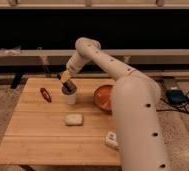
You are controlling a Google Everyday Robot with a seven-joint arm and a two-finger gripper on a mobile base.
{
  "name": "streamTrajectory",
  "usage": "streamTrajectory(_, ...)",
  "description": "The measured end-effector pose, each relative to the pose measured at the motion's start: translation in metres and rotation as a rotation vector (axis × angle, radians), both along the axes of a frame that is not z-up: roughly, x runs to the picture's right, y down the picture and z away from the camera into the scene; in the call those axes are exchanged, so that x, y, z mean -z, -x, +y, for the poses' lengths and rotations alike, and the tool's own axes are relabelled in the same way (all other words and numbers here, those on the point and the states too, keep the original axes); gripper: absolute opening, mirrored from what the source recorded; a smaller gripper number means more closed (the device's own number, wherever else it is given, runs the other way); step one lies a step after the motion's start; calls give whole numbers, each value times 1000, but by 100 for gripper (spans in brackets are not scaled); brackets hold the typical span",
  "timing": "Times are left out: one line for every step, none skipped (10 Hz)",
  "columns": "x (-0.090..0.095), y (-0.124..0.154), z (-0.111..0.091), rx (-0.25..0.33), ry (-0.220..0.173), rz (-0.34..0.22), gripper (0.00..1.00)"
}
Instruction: Place the eraser in the ceramic cup
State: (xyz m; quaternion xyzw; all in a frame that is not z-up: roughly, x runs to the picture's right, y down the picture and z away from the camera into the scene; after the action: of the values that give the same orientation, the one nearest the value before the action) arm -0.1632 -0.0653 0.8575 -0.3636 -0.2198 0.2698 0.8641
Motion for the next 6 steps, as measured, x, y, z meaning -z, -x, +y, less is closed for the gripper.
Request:
streamTrajectory(1, 0, 2, 3, 0, -1, 68)
streamTrajectory(3, 2, 3, 7, -3, -7, 68)
streamTrajectory(4, 2, 3, 8, -6, -10, 68)
streamTrajectory(6, 3, 3, 9, -12, -15, 68)
streamTrajectory(10, 4, 2, 10, -21, -24, 68)
streamTrajectory(15, 5, 0, 10, -33, -31, 68)
